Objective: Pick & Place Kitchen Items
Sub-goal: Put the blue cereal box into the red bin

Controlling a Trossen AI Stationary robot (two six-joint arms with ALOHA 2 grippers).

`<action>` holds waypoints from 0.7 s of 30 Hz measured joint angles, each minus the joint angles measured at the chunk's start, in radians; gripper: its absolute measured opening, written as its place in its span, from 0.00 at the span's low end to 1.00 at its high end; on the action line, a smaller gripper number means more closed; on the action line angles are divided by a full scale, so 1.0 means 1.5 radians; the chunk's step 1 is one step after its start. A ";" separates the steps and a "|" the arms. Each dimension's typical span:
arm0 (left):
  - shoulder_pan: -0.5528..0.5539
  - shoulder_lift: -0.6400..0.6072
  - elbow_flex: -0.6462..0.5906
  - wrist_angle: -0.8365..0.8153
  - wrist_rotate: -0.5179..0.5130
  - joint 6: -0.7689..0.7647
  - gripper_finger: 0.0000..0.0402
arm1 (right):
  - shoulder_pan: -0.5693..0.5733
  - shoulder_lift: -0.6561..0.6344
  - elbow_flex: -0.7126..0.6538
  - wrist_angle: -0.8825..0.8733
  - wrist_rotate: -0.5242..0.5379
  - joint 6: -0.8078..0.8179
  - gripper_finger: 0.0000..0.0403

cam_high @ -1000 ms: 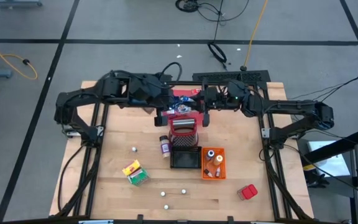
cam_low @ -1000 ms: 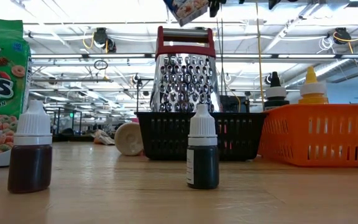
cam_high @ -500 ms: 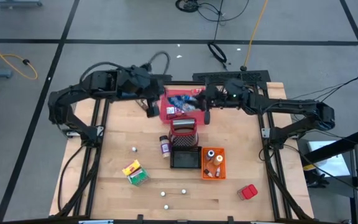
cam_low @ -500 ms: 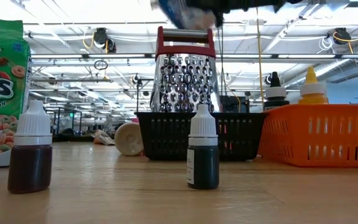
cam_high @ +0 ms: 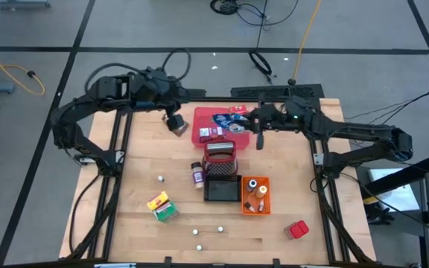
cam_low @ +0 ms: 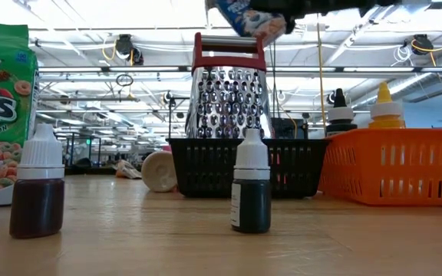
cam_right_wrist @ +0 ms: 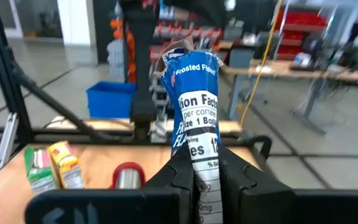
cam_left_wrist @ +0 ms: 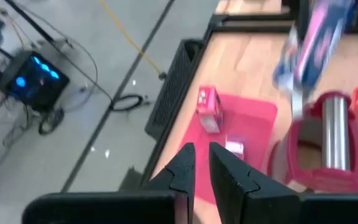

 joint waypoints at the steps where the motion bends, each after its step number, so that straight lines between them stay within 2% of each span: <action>1: 0.000 0.001 -0.007 -0.003 0.001 -0.002 0.12 | -0.003 -0.012 -0.022 0.025 0.000 0.001 0.05; 8: 0.007 0.001 -0.073 0.002 0.003 -0.007 0.12 | -0.026 -0.062 -0.203 0.299 0.005 0.014 0.05; 13: 0.020 0.001 -0.126 0.023 0.003 -0.019 0.12 | -0.048 -0.044 -0.298 0.449 0.056 0.029 0.05; 21: 0.047 0.001 -0.214 0.049 0.003 -0.035 0.12 | -0.083 0.027 -0.360 0.560 0.056 0.044 0.05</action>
